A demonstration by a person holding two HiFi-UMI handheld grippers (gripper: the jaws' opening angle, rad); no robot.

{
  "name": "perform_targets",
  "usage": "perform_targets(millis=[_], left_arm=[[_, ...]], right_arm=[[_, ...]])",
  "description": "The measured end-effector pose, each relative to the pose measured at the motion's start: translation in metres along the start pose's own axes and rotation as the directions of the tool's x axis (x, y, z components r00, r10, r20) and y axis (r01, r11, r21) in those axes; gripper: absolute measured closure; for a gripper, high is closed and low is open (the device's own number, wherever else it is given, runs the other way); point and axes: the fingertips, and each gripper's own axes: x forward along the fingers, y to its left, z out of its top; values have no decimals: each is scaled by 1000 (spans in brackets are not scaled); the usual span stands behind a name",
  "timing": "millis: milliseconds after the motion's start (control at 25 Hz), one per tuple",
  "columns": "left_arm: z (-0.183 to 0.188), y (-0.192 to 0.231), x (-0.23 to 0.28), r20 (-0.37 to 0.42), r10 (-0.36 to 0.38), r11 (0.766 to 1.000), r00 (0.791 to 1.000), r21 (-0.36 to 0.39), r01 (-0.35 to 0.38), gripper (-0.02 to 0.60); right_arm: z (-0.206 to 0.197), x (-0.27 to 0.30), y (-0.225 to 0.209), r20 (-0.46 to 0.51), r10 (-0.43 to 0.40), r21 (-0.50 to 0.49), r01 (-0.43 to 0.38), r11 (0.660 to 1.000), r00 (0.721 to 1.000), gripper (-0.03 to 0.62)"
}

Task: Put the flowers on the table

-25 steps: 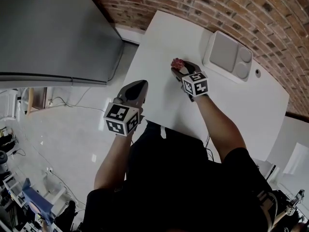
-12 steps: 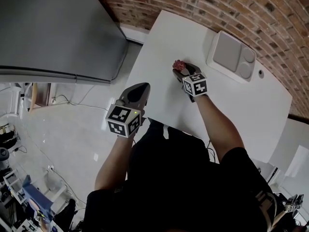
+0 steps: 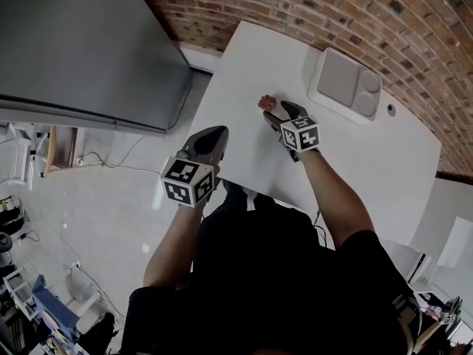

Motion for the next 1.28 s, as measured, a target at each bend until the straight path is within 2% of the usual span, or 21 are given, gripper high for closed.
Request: perform_targets(millis=[320,720,1040,1280], left_arm=[[20,-5,1,44,-11,1000,999,20,10,578],[42,-5,4,66,-32,998,997,62,28,579],[67,-12,14,83,-57,994,995,95,49,578],[79,-19,20,97,-70,993,993,102,60,578]], right_arm=[[11,-53,-3,57,-29,-12,29,999,998,324],[40,-124,1,195,-91,31,87,996,976,436],[42,-190,0,253,-140,63,128,990,957,509],[58,-223,1,333,-161,95,136,986,929,548]])
